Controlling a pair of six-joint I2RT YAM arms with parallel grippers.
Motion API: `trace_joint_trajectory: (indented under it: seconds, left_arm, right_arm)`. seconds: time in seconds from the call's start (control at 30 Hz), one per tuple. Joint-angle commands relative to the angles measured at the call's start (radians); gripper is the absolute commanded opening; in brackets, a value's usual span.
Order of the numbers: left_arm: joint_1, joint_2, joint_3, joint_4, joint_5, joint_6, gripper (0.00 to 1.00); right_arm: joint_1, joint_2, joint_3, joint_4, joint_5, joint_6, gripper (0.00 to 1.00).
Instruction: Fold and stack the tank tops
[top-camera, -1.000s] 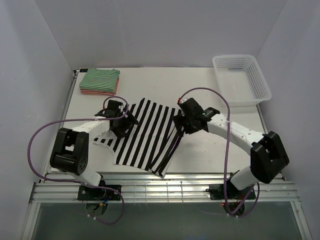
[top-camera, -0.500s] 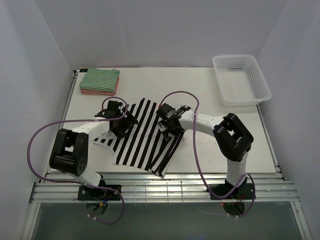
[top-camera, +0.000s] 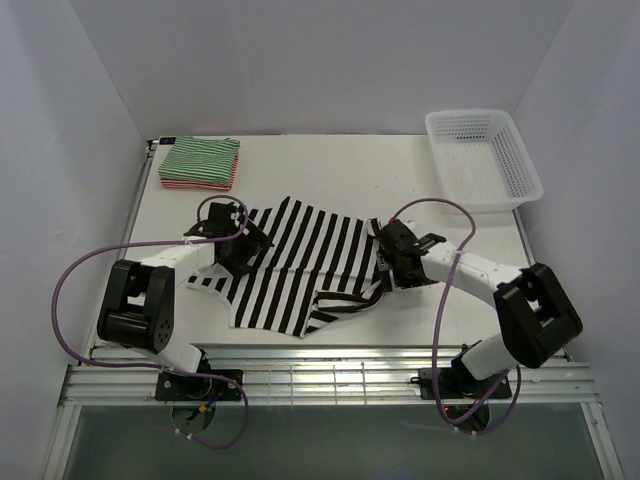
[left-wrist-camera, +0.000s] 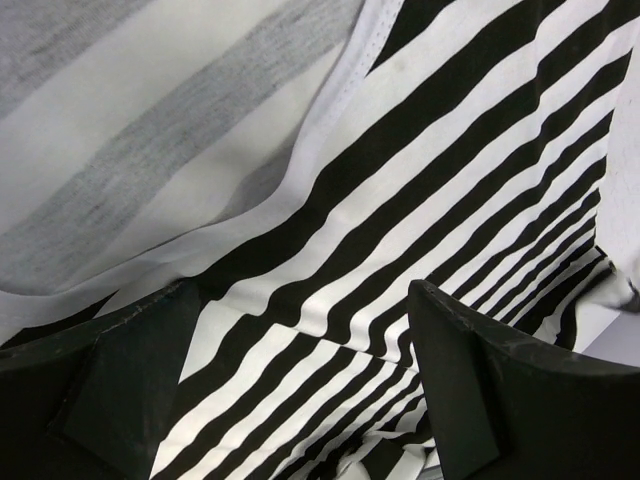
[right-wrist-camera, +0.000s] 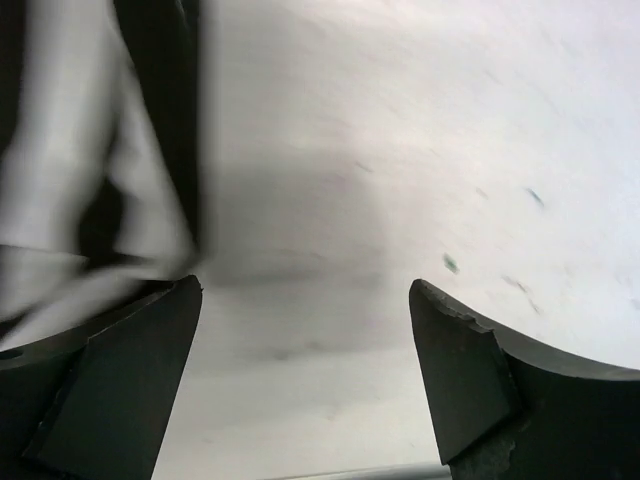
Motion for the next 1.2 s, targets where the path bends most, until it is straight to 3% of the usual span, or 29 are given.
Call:
trace_joint_trajectory:
  seconds: [0.0,0.17,0.27,0.43,0.5,0.7,0.87,1.17]
  left_arm:
    - [0.044,0.050,-0.052,-0.078,-0.158,0.046,0.98]
    - [0.047,0.049,-0.039,-0.093,-0.140,0.044,0.98]
    - [0.047,0.023,-0.029,-0.090,-0.077,0.050,0.98]
    - [0.038,-0.055,-0.002,-0.095,-0.015,0.074,0.98]
    - [0.030,-0.106,0.029,-0.101,-0.006,0.081,0.98]
    - [-0.001,-0.122,0.144,-0.109,-0.023,0.116,0.98]
    - [-0.001,-0.007,0.222,-0.066,-0.008,0.135,0.98]
    - [-0.005,0.257,0.328,0.009,0.017,0.161,0.98]
  right_arm:
    - [-0.104,-0.162,-0.101,-0.180,0.049,0.048,0.90]
    - [-0.285,-0.328,-0.173,-0.271,-0.033,0.078,0.90]
    - [-0.298,-0.409,-0.144,-0.302,-0.092,0.066,0.90]
    - [-0.247,-0.473,-0.092,0.016,-0.476,-0.063,0.90]
    - [-0.187,-0.407,-0.051,0.111,-0.519,-0.065,0.90]
    - [-0.141,-0.104,0.173,0.150,-0.481,-0.085,0.90]
    - [-0.153,0.115,0.364,0.056,-0.326,-0.073,0.90]
    - [-0.242,0.443,0.551,-0.004,-0.352,-0.109,0.90]
